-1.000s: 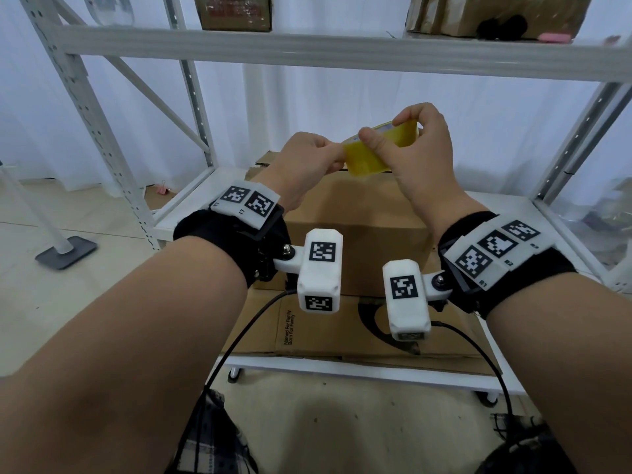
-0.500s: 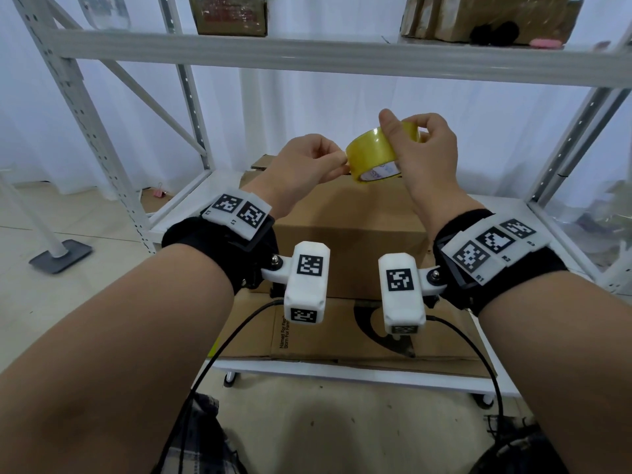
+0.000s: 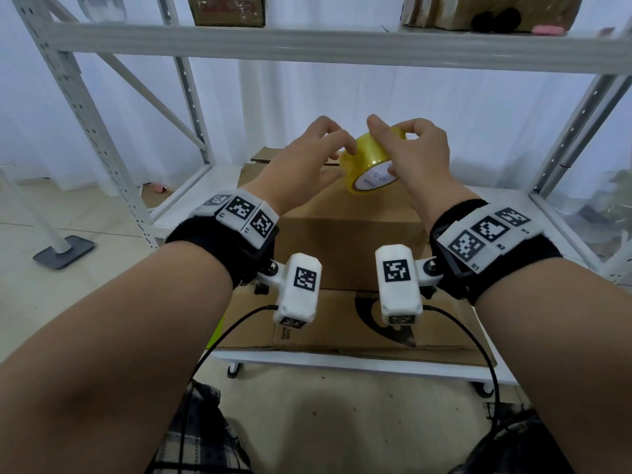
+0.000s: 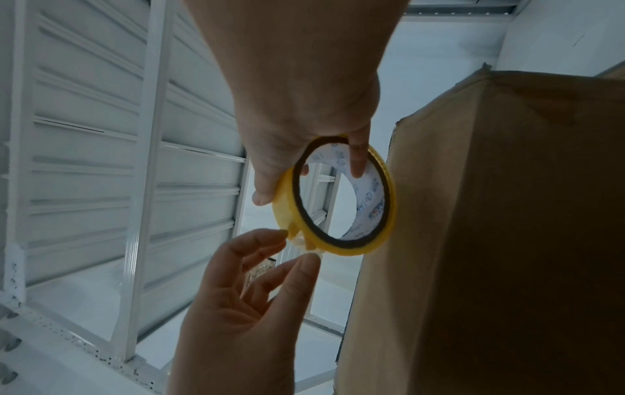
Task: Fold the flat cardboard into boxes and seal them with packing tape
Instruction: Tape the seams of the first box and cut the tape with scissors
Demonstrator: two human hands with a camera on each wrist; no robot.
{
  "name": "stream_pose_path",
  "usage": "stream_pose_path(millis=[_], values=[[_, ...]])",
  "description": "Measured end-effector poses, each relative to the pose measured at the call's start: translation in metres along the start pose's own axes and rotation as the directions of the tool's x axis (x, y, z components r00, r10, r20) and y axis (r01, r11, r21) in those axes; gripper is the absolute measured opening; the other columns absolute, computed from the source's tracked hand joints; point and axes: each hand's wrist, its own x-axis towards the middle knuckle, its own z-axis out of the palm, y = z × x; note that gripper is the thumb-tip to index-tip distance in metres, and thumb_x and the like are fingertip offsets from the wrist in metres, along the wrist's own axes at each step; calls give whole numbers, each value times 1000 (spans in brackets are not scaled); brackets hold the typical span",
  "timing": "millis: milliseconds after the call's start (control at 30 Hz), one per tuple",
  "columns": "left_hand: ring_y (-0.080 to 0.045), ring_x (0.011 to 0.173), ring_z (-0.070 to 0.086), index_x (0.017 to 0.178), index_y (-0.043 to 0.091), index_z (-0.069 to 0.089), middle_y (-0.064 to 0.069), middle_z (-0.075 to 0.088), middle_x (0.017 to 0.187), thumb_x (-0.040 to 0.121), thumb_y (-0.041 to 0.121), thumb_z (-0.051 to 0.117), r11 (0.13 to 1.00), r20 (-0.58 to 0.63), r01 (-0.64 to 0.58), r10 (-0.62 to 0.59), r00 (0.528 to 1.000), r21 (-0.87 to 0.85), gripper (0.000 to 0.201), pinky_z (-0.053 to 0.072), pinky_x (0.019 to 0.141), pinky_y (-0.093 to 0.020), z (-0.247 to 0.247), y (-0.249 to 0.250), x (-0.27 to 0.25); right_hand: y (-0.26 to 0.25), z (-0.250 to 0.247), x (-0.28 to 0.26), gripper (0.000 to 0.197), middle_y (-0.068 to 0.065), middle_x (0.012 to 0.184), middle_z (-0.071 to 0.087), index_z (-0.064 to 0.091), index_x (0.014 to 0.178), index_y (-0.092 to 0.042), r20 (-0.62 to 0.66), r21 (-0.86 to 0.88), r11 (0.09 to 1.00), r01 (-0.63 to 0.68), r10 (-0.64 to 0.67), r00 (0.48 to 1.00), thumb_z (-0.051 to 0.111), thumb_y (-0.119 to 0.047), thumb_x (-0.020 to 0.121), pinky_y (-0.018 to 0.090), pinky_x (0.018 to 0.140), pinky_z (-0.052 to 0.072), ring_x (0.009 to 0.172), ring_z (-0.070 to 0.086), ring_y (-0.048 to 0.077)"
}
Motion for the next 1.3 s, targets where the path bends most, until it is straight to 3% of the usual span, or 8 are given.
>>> stream_pose_path(millis=[133,233,533,633,833,1100,1233,1300], values=[[-19,88,56,106,13,61,-8,52,113,95,20,58,993,3,-55,55,999,109,14,51,83,-36,-2,0,2,2,0,-1,62,1,116,56,58,115,-17,41,-23,1000,-10,11,999,68,-64,76,41,91,54,106,60,21],[-23,87,54,102,11,63,-10,52,110,95,21,57,980,29,-103,99,995,170,14,49,79,-44,-4,-2,4,4,0,1,49,-6,96,59,60,95,-18,59,-22,999,-24,26,998,70,-62,76,42,87,56,95,60,16],[-18,94,51,107,10,57,-7,53,116,96,15,53,977,87,-172,161,983,127,13,48,85,-40,-7,-2,6,6,-7,4,51,5,81,47,47,70,-16,145,-12,991,-132,132,981,73,-59,74,41,63,62,85,62,23],[-14,89,58,121,11,62,-5,60,111,95,18,56,991,27,-129,128,991,30,28,48,83,-28,-6,-2,4,6,-9,3,48,4,93,57,57,84,-13,185,21,976,-218,211,960,73,-57,74,32,58,59,95,63,22],[-20,80,66,112,8,71,-9,68,95,92,14,62,989,-117,2,-20,993,-145,23,55,79,-35,2,-16,-7,1,0,-3,63,4,112,60,59,112,-12,197,36,951,-306,293,936,71,-62,75,30,54,59,100,62,24],[-16,76,59,101,4,66,-9,66,93,95,12,55,997,-20,-64,65,998,47,15,43,74,-22,-9,-11,-2,0,-4,-5,59,5,114,63,62,111,-12,239,14,951,-309,296,925,72,-58,76,35,62,61,100,63,24],[-25,79,56,101,5,59,-9,63,93,95,16,50,975,47,-79,71,996,207,15,44,72,-35,-12,-4,0,-1,-3,-6,56,3,108,65,64,111,-13,246,-11,953,-302,295,923,70,-57,78,35,63,61,96,65,22],[-25,75,52,96,6,55,-7,57,87,93,14,49,967,61,-64,50,997,247,11,39,66,-32,-11,-1,1,-4,-2,-7,53,1,103,62,59,113,-14,234,4,950,-311,302,924,65,-57,83,36,65,61,96,64,22]])
